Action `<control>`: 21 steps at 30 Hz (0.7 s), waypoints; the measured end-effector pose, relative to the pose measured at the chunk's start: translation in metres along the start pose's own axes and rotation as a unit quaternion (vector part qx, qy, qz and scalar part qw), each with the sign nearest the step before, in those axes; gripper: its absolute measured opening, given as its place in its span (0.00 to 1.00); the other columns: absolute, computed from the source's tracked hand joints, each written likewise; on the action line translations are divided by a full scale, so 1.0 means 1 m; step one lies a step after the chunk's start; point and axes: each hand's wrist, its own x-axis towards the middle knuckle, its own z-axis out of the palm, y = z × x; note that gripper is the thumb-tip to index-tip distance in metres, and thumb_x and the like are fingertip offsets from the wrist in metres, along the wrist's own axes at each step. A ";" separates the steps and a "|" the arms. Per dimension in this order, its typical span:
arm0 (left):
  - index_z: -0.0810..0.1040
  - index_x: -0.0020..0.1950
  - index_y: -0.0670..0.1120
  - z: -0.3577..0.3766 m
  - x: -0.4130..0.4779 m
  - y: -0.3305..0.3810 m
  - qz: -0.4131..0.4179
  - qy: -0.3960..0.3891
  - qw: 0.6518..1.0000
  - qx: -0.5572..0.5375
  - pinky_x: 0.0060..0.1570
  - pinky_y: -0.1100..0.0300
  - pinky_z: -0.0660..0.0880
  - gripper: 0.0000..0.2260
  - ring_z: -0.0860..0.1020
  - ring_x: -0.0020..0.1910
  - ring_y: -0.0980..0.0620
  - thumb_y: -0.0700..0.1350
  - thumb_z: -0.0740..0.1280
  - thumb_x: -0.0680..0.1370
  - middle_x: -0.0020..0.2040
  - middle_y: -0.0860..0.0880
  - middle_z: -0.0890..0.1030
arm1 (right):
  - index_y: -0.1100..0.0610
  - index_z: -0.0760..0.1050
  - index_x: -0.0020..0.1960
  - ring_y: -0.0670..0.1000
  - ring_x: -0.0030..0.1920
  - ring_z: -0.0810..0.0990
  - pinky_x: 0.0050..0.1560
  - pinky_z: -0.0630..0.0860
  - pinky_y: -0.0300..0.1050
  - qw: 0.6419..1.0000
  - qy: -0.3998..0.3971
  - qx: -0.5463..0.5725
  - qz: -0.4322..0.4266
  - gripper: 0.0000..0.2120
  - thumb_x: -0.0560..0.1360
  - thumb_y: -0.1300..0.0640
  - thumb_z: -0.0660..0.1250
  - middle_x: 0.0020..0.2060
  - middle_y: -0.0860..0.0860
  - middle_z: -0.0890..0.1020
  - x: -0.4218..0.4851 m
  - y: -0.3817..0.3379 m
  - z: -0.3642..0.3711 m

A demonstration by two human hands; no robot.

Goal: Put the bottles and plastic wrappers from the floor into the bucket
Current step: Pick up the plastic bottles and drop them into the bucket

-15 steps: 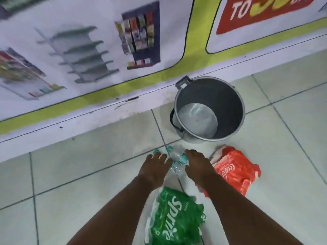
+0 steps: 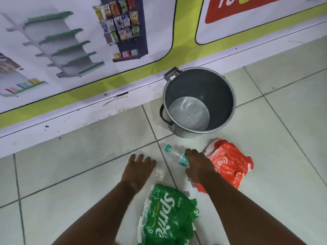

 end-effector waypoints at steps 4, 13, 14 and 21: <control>0.74 0.66 0.49 -0.063 -0.037 -0.013 -0.069 0.108 0.982 -0.140 0.55 0.44 0.75 0.29 0.78 0.58 0.41 0.50 0.77 0.67 0.60 0.47 0.81 | 0.54 0.64 0.70 0.58 0.59 0.74 0.58 0.74 0.52 0.997 0.027 0.070 0.012 0.32 0.69 0.56 0.70 0.61 0.54 0.75 -0.062 0.027 -0.047; 0.74 0.64 0.50 -0.253 -0.041 -0.003 -0.076 0.293 0.893 -0.334 0.53 0.55 0.74 0.26 0.78 0.53 0.46 0.54 0.75 0.69 0.55 0.49 0.83 | 0.49 0.69 0.64 0.55 0.51 0.79 0.50 0.79 0.51 0.966 0.198 0.162 0.028 0.30 0.65 0.51 0.76 0.55 0.51 0.77 -0.159 0.057 -0.184; 0.74 0.64 0.51 -0.270 -0.032 0.000 -0.083 0.292 0.886 -0.351 0.53 0.56 0.74 0.26 0.78 0.53 0.46 0.55 0.75 0.69 0.55 0.48 0.83 | 0.48 0.69 0.63 0.53 0.49 0.79 0.48 0.79 0.49 0.963 0.209 0.166 0.032 0.29 0.65 0.49 0.76 0.54 0.49 0.77 -0.160 0.060 -0.195; 0.64 0.72 0.51 -0.322 0.028 0.024 -0.109 0.222 0.889 -0.384 0.63 0.47 0.73 0.40 0.72 0.66 0.44 0.64 0.74 0.66 0.68 0.46 0.75 | 0.50 0.69 0.65 0.52 0.50 0.78 0.47 0.77 0.44 0.954 0.261 0.142 0.033 0.32 0.65 0.51 0.78 0.55 0.51 0.77 -0.162 0.085 -0.234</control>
